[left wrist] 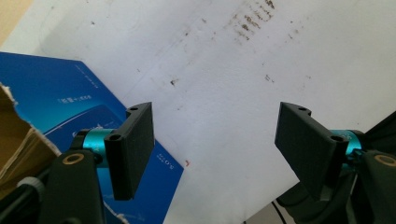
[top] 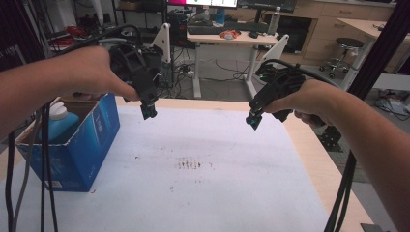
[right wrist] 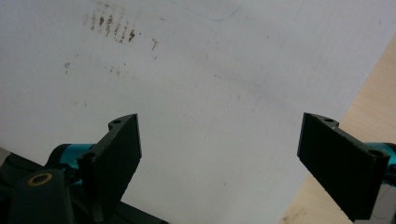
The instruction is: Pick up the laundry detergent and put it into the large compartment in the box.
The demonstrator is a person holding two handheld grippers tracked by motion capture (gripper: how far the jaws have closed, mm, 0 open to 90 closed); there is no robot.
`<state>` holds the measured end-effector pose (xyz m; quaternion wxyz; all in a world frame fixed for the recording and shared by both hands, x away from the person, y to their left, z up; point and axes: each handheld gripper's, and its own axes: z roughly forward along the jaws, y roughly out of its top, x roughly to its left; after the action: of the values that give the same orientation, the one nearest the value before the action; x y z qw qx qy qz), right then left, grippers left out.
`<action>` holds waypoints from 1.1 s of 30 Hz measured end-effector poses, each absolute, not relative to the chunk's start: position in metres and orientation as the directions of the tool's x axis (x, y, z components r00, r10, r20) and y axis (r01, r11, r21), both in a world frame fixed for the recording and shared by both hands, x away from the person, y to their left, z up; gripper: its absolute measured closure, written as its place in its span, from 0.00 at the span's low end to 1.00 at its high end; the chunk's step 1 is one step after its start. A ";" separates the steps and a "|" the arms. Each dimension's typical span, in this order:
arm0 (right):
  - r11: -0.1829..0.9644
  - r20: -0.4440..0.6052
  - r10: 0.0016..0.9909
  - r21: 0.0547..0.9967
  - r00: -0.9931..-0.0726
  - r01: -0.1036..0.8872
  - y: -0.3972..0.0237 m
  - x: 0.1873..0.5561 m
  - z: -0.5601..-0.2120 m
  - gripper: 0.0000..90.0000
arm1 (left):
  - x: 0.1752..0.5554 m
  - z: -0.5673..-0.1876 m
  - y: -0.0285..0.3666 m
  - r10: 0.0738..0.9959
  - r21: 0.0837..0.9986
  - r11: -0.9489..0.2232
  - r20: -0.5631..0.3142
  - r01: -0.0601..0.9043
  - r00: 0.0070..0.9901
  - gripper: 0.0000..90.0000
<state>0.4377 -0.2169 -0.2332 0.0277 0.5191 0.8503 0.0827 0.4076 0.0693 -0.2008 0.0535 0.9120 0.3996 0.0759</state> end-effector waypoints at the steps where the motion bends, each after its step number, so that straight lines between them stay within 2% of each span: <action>1: 0.451 0.039 0.885 0.172 -0.464 0.876 -0.217 0.438 -0.233 0.14 | 0.407 -0.204 0.068 0.738 0.159 -0.674 0.094 0.721 0.669 0.32; 19: 0.449 0.041 0.886 0.170 -0.462 0.877 -0.216 0.436 -0.234 0.14 | 0.407 -0.237 0.061 0.737 0.155 -0.674 0.074 0.722 0.672 0.32; 33: 0.442 0.047 0.889 0.165 -0.455 0.882 -0.220 0.435 -0.237 0.14 | 0.408 -0.239 0.059 0.737 0.147 -0.674 0.066 0.724 0.673 0.28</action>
<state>0.4350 -0.2199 -0.2372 0.0232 0.5216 0.8488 0.0832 0.4077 0.0592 -0.2387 0.0543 0.9129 0.4001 0.0598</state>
